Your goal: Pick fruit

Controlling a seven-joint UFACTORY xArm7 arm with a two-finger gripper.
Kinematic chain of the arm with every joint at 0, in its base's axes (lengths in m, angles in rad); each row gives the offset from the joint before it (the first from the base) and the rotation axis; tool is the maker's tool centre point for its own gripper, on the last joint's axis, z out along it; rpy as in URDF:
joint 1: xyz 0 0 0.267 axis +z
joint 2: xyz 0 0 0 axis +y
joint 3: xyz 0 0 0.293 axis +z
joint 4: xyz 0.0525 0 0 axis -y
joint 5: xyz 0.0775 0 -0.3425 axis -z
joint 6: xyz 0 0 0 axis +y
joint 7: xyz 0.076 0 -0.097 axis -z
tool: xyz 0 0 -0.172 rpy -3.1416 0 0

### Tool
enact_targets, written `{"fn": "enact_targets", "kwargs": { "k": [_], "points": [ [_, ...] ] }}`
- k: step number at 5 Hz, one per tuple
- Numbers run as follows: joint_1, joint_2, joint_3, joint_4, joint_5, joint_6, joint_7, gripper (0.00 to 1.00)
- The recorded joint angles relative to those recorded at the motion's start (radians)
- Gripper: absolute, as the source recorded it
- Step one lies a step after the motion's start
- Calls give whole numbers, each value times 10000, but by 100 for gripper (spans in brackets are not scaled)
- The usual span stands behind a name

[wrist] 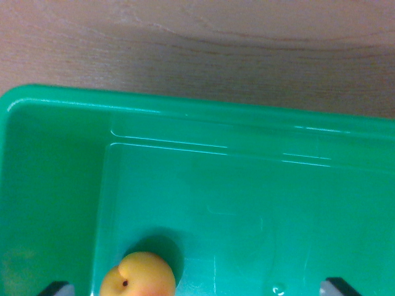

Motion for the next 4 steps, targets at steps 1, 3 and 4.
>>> {"fn": "enact_targets", "kwargs": {
  "k": [1, 3, 4],
  "points": [
    [0, 0, 0, 0, 0, 0, 0, 0],
    [62, 86, 60, -377, -19, -483, -131, 0],
    [122, 170, 118, -745, -37, -956, -260, 0]
  ]
}}
